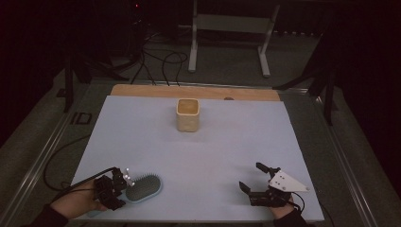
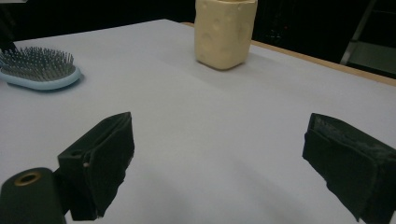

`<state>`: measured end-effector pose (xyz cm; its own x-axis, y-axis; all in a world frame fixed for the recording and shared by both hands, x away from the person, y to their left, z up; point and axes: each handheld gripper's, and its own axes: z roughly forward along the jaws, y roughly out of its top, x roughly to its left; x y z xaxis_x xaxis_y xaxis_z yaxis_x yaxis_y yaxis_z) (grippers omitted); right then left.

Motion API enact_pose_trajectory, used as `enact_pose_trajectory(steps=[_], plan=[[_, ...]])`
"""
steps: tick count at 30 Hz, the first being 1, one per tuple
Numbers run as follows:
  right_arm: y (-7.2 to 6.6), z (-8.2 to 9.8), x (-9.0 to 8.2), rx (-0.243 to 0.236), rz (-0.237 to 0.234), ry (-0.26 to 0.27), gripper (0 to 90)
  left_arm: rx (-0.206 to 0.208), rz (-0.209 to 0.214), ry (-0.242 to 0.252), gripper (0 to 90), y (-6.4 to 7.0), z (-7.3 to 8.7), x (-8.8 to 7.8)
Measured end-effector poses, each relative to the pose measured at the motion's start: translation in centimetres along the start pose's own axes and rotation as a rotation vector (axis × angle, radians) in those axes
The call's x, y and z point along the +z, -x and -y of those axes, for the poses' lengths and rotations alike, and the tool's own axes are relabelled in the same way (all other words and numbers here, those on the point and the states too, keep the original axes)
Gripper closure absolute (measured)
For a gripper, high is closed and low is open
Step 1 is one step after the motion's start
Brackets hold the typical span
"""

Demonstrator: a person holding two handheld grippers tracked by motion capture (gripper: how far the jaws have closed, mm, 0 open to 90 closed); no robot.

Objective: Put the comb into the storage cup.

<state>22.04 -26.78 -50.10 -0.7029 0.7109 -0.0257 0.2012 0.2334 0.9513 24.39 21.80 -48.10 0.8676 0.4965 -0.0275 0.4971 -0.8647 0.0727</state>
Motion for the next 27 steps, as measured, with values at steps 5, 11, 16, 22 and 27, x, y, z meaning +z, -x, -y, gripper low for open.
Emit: enact_pose_trajectory(steps=[5, 11, 16, 22, 27], plan=[[0.0, 0.0, 0.0, 0.001, 0.001, 0.0, 8.8, 0.016, -0.001, -0.008, 67.5, 0.1, -0.1, 0.3], [0.0, 0.0, 0.0, 0.001, -0.002, 0.002, 8.8, 0.028, -0.024, -0.012, 69.6, 0.6, -0.1, 0.3], [0.0, 0.0, 0.0, 0.003, 0.0, 0.001, 8.8, 0.039, -0.009, 0.017, 70.2, 0.4, 0.3, 0.2], [0.1, 0.0, 0.0, 0.004, -0.002, -0.003, 8.8, 0.012, 0.0, 0.103, 70.2, -0.4, 0.9, 0.0], [0.1, 0.0, 0.0, 0.006, 0.0, -0.003, 8.8, 0.008, 0.014, 0.156, 70.2, -0.6, 1.1, -0.5]])
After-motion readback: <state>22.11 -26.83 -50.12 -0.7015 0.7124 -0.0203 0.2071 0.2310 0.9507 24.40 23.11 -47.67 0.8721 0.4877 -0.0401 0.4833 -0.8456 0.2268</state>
